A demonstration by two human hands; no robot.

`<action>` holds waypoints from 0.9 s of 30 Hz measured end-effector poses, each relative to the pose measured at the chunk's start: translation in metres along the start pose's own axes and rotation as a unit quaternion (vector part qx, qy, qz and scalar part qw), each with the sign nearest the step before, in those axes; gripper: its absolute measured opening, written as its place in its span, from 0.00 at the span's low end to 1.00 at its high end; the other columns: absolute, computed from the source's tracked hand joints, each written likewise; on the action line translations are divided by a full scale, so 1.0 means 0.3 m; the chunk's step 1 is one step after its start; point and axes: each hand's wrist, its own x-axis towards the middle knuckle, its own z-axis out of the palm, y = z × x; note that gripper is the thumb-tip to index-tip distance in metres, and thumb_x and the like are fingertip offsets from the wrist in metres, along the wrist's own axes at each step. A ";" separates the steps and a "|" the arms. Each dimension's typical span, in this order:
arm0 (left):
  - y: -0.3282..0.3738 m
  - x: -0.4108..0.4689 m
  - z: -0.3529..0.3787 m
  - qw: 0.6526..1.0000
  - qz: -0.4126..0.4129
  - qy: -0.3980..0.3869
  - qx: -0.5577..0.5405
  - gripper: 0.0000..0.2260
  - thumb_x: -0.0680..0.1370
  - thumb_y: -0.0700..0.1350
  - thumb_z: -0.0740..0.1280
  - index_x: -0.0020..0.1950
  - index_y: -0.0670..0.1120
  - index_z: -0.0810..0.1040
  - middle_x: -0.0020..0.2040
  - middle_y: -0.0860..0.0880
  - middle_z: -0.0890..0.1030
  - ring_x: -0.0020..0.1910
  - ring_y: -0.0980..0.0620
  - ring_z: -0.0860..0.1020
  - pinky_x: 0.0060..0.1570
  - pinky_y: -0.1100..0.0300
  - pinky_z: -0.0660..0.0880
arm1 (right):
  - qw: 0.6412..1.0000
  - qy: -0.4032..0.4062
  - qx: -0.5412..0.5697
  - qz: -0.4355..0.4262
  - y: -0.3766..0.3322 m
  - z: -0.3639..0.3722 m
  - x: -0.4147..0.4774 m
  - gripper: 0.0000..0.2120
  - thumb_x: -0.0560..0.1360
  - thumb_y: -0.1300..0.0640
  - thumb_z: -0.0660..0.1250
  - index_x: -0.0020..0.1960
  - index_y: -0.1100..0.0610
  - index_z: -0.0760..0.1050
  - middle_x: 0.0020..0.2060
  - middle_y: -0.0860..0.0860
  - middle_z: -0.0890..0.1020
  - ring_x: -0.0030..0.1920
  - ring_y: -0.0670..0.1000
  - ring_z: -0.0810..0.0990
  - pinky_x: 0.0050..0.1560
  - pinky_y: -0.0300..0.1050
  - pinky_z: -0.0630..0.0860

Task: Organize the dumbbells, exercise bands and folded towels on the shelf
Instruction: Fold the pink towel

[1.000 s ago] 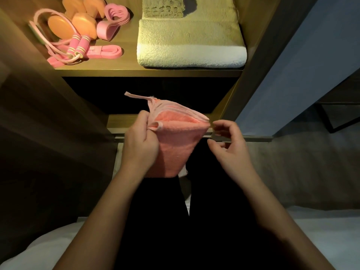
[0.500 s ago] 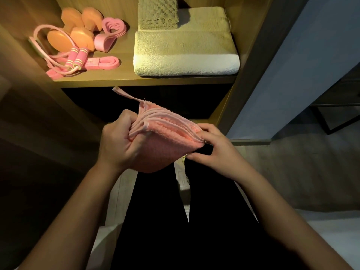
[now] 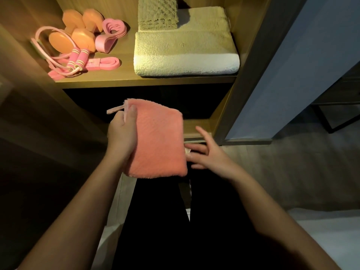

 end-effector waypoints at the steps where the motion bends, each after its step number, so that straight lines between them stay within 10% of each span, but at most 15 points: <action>1: -0.002 0.010 0.004 0.999 -0.034 -0.006 -0.028 0.21 0.81 0.63 0.53 0.55 0.48 0.75 0.50 0.49 0.76 0.49 0.49 0.76 0.48 0.51 0.73 | 0.999 -0.026 0.003 0.020 0.024 0.018 -0.003 0.55 0.61 0.43 0.78 0.77 0.39 0.46 0.69 0.52 0.74 0.62 0.48 0.78 0.60 0.53 0.78; 9: -0.025 0.002 0.052 0.983 -0.122 0.016 -0.136 0.20 0.81 0.62 0.53 0.61 0.48 0.70 0.58 0.46 0.75 0.57 0.46 0.75 0.57 0.49 0.72 | 0.981 0.119 0.151 0.014 0.087 0.179 0.032 0.21 0.76 0.59 0.69 0.65 0.43 0.69 0.57 0.47 0.79 0.57 0.49 0.79 0.51 0.45 0.77; 18: -0.030 -0.059 0.061 0.971 -0.081 0.100 -0.203 0.11 0.83 0.55 0.55 0.50 0.52 0.74 0.42 0.52 0.74 0.43 0.54 0.74 0.46 0.56 0.70 | 0.915 0.361 0.178 -0.036 0.077 0.152 0.033 0.20 0.78 0.67 0.58 0.44 0.45 0.80 0.39 0.47 0.83 0.38 0.46 0.78 0.37 0.42 0.74; 24: -0.016 -0.066 0.025 0.971 -0.081 0.066 -0.216 0.13 0.84 0.55 0.53 0.60 0.50 0.71 0.46 0.54 0.74 0.45 0.58 0.74 0.41 0.62 0.70 | 0.932 0.110 0.344 0.038 0.074 0.091 0.030 0.15 0.77 0.68 0.60 0.57 0.55 0.78 0.50 0.54 0.82 0.51 0.53 0.81 0.49 0.49 0.80; 27: 0.005 -0.065 -0.004 0.977 -0.054 0.045 -0.199 0.13 0.84 0.57 0.52 0.59 0.52 0.70 0.49 0.55 0.74 0.47 0.59 0.74 0.42 0.62 0.70 | 0.908 -0.055 0.409 0.069 0.082 0.052 0.018 0.20 0.68 0.53 0.71 0.58 0.58 0.80 0.49 0.55 0.83 0.52 0.53 0.82 0.57 0.55 0.76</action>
